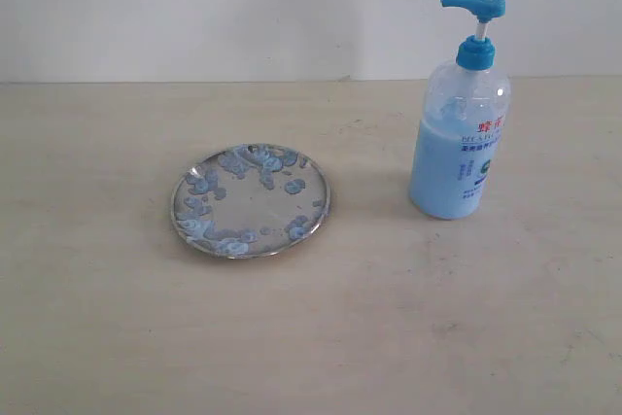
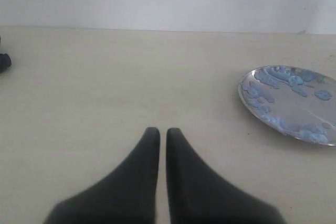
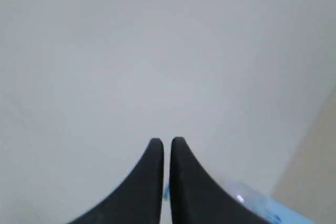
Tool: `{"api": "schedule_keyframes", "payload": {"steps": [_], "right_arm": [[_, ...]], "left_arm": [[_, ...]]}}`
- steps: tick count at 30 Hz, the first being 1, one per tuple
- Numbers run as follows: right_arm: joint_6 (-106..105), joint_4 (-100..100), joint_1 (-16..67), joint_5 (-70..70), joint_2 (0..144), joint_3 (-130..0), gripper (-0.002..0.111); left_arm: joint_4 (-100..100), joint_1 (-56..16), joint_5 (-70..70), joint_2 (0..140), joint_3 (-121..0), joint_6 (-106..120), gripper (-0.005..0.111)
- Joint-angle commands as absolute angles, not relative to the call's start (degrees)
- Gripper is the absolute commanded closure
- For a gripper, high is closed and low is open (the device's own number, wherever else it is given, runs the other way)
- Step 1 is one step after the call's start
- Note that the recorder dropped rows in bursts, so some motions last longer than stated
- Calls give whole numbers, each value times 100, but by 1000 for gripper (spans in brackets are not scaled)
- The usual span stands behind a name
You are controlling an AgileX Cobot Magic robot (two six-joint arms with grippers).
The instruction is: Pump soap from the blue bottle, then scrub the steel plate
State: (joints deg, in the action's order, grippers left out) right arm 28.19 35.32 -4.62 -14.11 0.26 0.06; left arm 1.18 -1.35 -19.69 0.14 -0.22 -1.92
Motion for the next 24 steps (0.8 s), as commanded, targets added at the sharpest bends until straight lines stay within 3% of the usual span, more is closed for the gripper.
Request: {"api": "schedule_keyframes", "payload": {"steps": [1, 2, 3, 5, 6, 8, 12, 13, 14, 16, 17, 24], "right_arm": [[3724, 3648, -465, -4009, 0, 0, 109], [3228, 3405, -436, -4433, 0, -223, 109], [1788, 2479, -335, -3490, 131, -912, 109], [-159, -572, -57, 614, 1468, -2255, 108], [-134, -900, 5, 1312, 2261, -2451, 108], [-361, -1356, 87, 1410, 3955, -2469, 108], [-535, -970, 606, -95, 6308, -2469, 104], [-641, -970, 642, -253, 6653, -2469, 93], [-645, -970, 655, -365, 6941, -2469, 73], [-376, -951, 655, -895, 7406, -2469, 16], [-293, -973, 655, -1153, 7569, -2469, 4], [-293, -951, 655, -1960, 7783, -2469, 6]], "left_arm": [[107, -119, -1946, 0, 0, -157, 103], [107, -119, -1946, 0, 0, -157, 103], [107, -119, -1946, 0, 0, -157, 103], [107, -119, -1946, 0, 0, -157, 103], [107, -119, -1946, 0, 0, -157, 103], [79, -119, -1947, 0, 0, -157, 103], [124, -121, -1947, 0, 0, -157, 103], [124, -121, -1947, 0, 0, -157, 103], [124, -121, -1947, 0, 0, -157, 103], [124, -121, -1947, 0, 0, -157, 103], [124, -121, -1947, 0, 0, -157, 103], [124, -121, -1936, 0, 0, -157, 103]]}}
